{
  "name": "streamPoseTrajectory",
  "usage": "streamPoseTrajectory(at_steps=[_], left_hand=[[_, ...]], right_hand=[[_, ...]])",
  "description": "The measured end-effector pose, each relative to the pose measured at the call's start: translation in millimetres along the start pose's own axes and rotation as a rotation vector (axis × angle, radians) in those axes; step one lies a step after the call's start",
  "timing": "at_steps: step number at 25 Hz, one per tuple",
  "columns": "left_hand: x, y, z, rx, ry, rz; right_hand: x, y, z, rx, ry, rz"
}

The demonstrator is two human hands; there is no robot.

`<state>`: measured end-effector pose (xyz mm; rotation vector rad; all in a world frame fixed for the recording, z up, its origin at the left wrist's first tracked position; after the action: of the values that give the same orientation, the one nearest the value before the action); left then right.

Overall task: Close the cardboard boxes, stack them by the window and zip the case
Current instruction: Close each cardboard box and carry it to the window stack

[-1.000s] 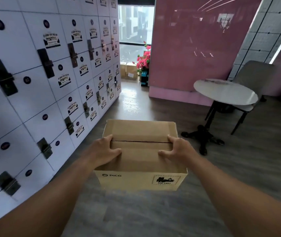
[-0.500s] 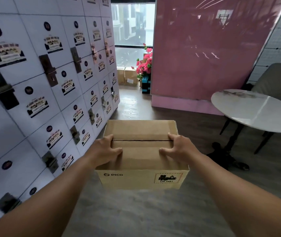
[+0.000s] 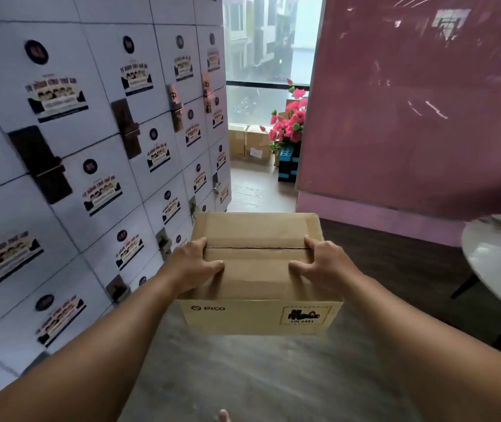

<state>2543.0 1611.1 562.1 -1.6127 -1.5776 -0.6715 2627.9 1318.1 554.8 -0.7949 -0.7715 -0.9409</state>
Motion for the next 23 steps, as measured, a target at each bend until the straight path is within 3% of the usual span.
streamPoseTrajectory(at_steps=[12, 23], left_hand=[[90.7, 395.9, 21.6, -0.067, 0.06, 0.087], [152.7, 730.1, 4.0, 0.055, 0.041, 0.043]], right_hand=[[108.1, 355.1, -0.6, -0.094, 0.044, 0.003], [235.7, 705.7, -39.4, -0.025, 0.008, 0.045]])
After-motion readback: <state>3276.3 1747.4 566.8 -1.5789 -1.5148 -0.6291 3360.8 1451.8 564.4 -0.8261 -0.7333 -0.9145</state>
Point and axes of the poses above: each hand's wrist, its own y-axis towards the middle knuckle, its own x-axis out of the back of the hand, z = x × y, the point moved 2 cm from there along y, towards the middle knuckle, and after that the axes turned 10 degrees about z, right-handed, at the moved point
